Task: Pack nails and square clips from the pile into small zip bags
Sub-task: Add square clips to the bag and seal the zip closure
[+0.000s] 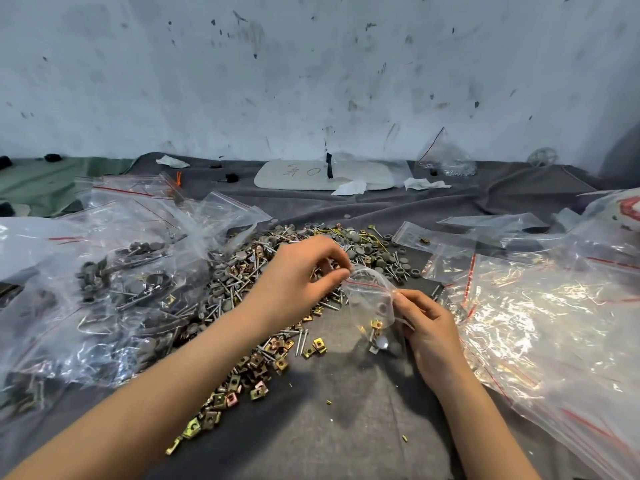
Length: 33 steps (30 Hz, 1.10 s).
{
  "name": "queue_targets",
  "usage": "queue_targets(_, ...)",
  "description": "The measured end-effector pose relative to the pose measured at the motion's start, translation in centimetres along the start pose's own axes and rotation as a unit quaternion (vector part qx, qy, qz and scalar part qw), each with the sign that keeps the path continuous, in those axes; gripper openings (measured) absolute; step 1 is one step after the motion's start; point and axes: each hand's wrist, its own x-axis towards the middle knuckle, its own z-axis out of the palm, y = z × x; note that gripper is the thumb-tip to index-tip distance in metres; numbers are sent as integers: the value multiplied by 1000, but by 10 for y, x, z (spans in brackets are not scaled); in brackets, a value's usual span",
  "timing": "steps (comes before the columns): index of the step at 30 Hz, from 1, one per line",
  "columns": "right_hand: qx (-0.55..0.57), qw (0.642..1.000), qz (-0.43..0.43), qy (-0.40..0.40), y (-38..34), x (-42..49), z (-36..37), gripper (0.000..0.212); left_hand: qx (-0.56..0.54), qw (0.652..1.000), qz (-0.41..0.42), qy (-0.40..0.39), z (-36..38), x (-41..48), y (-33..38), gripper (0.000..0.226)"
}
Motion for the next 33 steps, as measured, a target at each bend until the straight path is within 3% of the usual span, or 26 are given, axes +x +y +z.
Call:
queue_targets(10, 3, 1000, 0, 2, 1, 1, 0, 14, -55, 998, -24, -10, 10, -6, 10, 10)
queue_targets(15, -3, 1000, 7, 3, 3, 1, -2, 21, -61, 994, -80, 29, 1, -6, -9, 16)
queue_targets(19, -12, 1000, 8, 4, 2, 1, -2, 24, 71, 980, -162, 95, -10, 3, -50, 16)
queue_targets(22, -5, 1000, 8, 5, 1, 0, -1, 21, 168, 959, -226, 41, -15, 7, -79, 28)
queue_targets(25, 12, 1000, 11, 5, 0, 0, 1, 16, 213, 954, -209, 10, -11, 10, -89, 20)
queue_targets(33, 11, 1000, 13, 2, -1, -1, 0, 17, 235, 955, -180, 29, -2, 18, -91, 13)
